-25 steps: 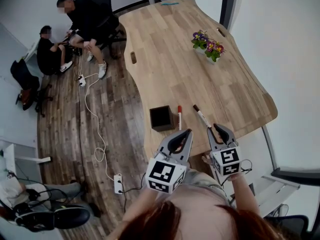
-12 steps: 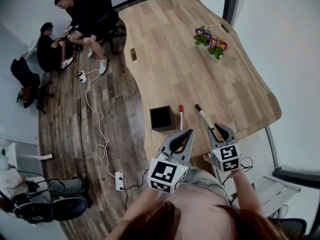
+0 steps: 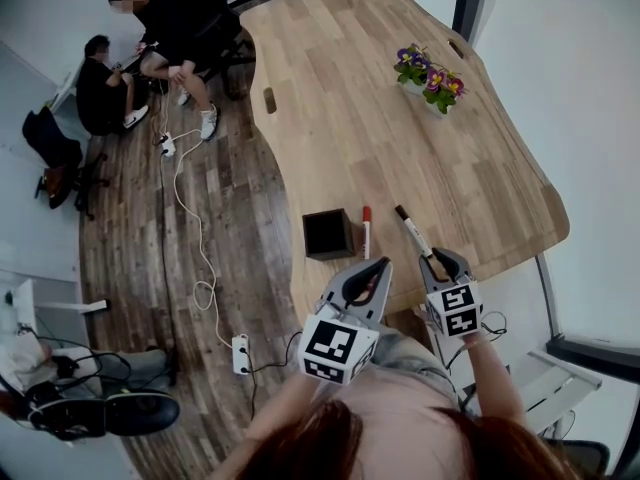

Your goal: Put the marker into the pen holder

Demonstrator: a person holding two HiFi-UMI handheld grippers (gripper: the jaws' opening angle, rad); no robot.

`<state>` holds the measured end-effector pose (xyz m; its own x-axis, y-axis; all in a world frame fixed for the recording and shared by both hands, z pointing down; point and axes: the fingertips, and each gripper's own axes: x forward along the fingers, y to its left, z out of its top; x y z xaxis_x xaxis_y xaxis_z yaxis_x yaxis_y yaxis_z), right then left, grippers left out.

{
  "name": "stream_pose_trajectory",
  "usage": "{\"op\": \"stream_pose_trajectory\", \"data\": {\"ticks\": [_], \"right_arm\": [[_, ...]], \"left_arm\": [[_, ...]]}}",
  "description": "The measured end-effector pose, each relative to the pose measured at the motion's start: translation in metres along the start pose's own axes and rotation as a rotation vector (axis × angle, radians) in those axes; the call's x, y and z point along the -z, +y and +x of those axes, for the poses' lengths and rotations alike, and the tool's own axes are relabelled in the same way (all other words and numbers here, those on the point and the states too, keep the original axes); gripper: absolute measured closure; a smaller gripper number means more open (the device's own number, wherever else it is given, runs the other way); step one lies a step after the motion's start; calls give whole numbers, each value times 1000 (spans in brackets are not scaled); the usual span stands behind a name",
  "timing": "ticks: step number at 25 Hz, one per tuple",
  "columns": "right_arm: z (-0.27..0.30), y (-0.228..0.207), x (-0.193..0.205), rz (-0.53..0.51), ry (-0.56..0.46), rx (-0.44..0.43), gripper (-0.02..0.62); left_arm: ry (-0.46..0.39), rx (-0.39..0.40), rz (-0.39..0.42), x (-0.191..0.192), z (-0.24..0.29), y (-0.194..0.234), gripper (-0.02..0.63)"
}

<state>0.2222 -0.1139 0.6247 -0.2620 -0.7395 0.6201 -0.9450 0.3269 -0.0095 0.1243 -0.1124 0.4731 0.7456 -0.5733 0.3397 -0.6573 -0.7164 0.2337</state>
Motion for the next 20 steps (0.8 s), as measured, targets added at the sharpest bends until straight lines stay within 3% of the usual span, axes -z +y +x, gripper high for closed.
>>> {"op": "stream_pose_trajectory", "data": {"ticks": [20], "right_arm": [[30, -13, 39, 16, 172, -4, 506]], "left_arm": [[36, -23, -39, 11, 5, 7, 606]]}}
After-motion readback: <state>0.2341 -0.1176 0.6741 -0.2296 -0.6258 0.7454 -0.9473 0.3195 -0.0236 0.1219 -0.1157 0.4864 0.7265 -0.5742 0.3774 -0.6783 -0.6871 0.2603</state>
